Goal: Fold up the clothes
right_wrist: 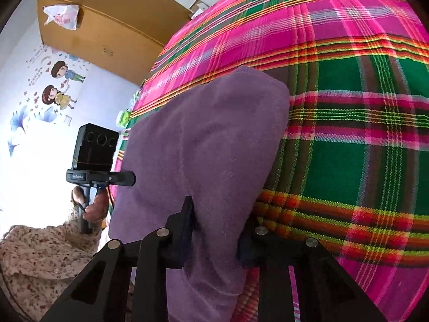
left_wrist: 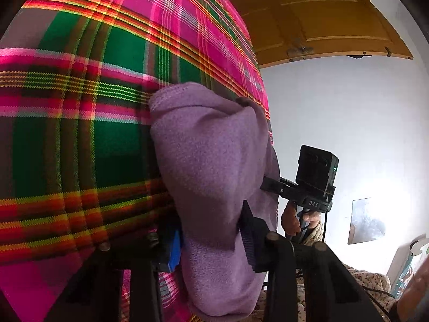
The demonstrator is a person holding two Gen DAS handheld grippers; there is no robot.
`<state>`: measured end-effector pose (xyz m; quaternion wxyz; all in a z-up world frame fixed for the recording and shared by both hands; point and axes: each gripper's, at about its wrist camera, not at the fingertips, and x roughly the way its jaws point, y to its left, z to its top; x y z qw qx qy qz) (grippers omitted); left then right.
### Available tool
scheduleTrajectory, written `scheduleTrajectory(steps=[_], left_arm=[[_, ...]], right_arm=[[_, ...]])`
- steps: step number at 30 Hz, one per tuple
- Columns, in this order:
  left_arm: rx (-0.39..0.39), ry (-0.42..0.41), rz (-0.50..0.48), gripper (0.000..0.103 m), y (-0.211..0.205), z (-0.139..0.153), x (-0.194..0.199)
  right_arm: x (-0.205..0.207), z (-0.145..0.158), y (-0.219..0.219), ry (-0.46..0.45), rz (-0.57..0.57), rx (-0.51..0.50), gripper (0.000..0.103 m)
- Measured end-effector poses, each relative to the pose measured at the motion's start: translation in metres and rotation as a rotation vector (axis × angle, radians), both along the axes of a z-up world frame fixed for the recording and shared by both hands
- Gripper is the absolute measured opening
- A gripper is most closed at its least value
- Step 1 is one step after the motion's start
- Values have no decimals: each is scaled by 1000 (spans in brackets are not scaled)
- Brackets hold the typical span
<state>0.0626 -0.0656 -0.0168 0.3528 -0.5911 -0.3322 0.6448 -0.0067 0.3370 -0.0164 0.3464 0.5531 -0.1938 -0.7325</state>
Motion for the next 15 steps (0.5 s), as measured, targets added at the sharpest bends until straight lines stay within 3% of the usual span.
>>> scheduleTrajectory(steps=[6, 15], left_arm=[[-16, 24, 14, 38, 8, 4, -6], [5, 122, 18, 35, 6, 38, -19]], right_arm=[[10, 1, 5, 27, -72, -30, 24], [19, 27, -1, 73, -110, -83, 21]])
